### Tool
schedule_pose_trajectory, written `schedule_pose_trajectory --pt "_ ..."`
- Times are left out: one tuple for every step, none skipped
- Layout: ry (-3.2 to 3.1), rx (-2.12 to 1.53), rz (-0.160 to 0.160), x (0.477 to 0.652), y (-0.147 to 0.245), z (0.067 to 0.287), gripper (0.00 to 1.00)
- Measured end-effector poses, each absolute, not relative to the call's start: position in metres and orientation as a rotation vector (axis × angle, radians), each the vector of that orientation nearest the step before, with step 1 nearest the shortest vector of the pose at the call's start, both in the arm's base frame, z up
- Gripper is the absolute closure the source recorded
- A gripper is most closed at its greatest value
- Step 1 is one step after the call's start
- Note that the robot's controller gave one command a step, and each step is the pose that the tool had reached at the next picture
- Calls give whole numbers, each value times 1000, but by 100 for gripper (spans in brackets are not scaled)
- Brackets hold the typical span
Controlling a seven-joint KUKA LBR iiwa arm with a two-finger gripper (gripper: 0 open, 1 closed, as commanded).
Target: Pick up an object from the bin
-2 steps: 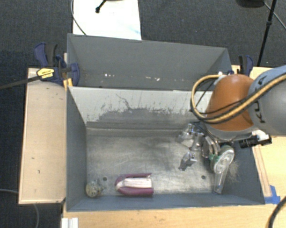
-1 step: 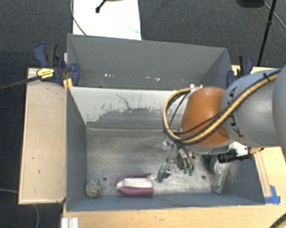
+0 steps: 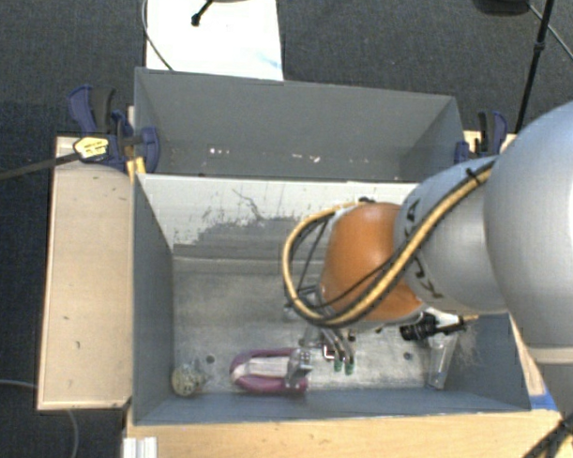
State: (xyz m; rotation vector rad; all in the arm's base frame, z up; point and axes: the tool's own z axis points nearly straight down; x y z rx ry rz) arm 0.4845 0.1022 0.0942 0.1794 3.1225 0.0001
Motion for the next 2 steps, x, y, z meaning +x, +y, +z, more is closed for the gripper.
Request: schedule_pose_trajectory --pt "3126 183 3 483 103 93 100" --pt "3118 -293 1 488 103 262 100"
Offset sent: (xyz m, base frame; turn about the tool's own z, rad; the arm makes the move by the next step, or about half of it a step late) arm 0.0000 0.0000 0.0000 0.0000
